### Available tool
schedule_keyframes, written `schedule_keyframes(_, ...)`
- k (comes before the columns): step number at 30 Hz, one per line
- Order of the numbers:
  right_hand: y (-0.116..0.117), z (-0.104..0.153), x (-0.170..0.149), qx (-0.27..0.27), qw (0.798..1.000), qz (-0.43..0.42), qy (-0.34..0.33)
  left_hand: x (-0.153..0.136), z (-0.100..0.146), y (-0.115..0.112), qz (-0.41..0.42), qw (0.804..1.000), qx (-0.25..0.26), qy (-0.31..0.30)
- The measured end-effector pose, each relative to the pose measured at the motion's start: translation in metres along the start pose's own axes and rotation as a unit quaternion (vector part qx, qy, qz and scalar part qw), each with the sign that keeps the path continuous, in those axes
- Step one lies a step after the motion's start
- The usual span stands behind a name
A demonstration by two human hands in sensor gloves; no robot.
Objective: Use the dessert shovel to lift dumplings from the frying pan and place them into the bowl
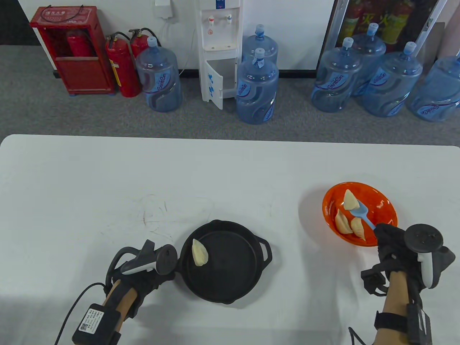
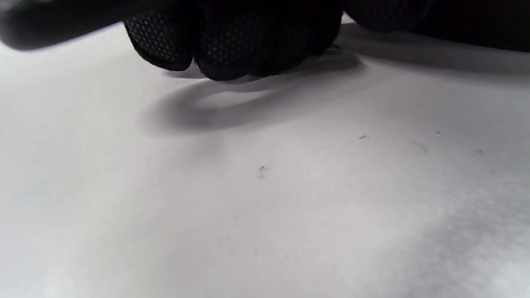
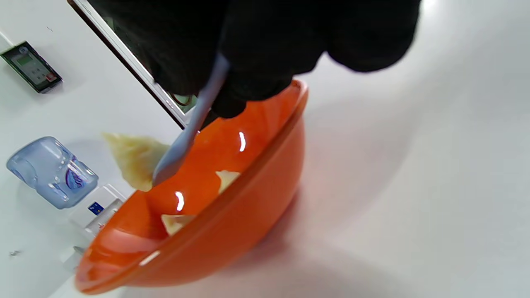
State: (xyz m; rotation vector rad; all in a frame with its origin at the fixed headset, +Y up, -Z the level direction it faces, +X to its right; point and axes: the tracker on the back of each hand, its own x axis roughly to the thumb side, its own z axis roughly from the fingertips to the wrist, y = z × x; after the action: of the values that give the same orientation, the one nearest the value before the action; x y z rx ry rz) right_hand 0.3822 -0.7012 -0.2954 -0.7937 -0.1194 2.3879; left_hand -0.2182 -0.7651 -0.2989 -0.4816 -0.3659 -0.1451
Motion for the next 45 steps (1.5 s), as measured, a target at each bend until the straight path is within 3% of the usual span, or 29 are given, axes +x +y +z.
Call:
schedule_keyframes(14,0.011,-0.011,0.023,-0.027,0.987,0.155,-0.037,0.0,0.0,0.0,0.002,1.0,0.0,-0.001)
schedule_keyframes(28,0.012,0.005,0.048,-0.113,0.94,0.312,-0.081,0.0,0.0,0.0,0.003,1.0,-0.002,0.002)
schedule_keyframes(39,-0.004,0.021,0.051,-0.144,0.926,0.34,-0.083,0.0,0.0,0.0,0.003,1.0,-0.005,0.004)
schedule_keyframes(45,-0.017,0.031,0.05,-0.154,0.93,0.324,-0.084,0.0,0.0,0.001,0.003,1.0,-0.008,0.004)
